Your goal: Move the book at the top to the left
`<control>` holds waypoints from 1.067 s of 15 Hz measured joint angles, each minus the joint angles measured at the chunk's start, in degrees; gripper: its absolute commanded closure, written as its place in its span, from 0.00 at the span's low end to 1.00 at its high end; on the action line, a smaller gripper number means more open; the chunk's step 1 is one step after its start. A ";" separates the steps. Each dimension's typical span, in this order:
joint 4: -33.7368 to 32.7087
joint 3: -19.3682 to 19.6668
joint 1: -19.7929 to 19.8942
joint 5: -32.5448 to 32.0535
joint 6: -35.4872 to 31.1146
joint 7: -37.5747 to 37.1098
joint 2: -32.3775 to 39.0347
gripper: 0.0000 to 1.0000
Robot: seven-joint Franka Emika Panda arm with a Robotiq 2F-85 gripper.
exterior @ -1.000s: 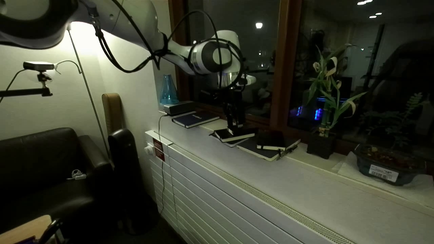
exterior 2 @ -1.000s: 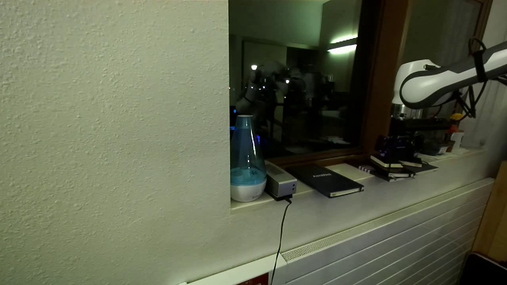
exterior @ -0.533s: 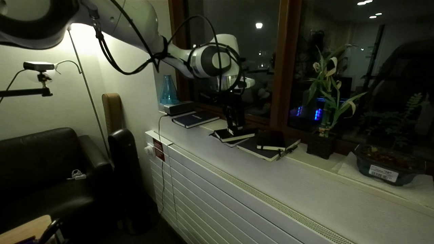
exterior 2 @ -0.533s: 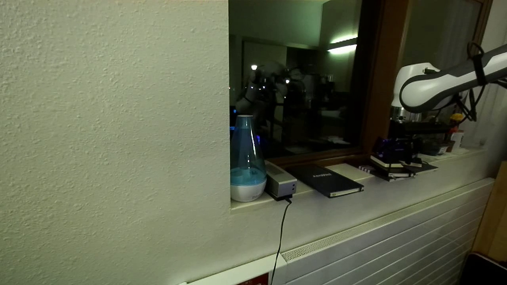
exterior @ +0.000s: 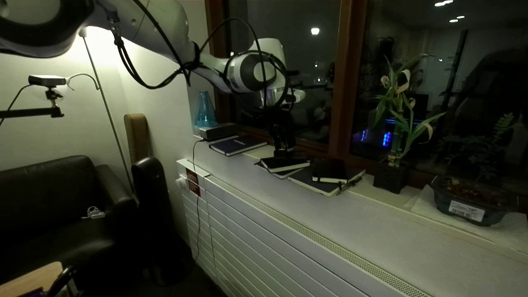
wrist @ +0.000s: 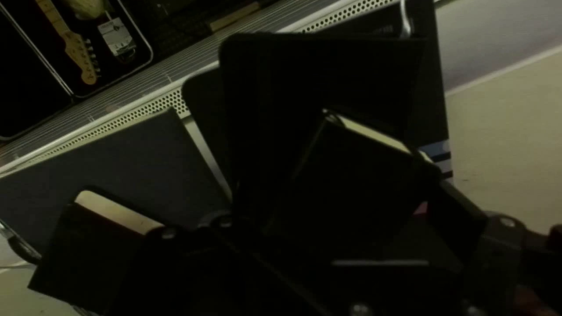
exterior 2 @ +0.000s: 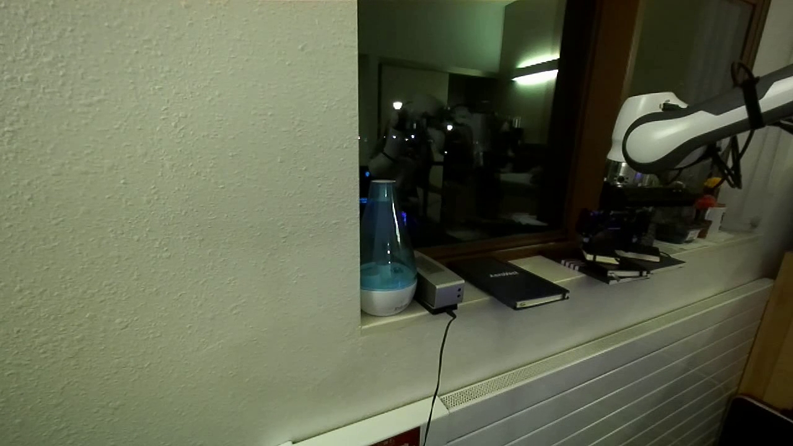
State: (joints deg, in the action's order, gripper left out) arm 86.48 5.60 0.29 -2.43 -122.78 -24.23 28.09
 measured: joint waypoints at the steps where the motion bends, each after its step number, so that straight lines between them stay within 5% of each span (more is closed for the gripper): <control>1: 0.00 -0.12 0.00 0.06 -0.01 0.00 -0.11 0.00; 8: 0.01 -0.16 0.02 1.06 -0.02 -0.23 -0.17 0.00; 16: 0.01 1.47 -2.00 0.62 -0.02 -9.27 -0.38 0.00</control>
State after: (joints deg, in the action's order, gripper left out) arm 86.48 7.07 -1.71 -1.81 -122.80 -33.50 27.71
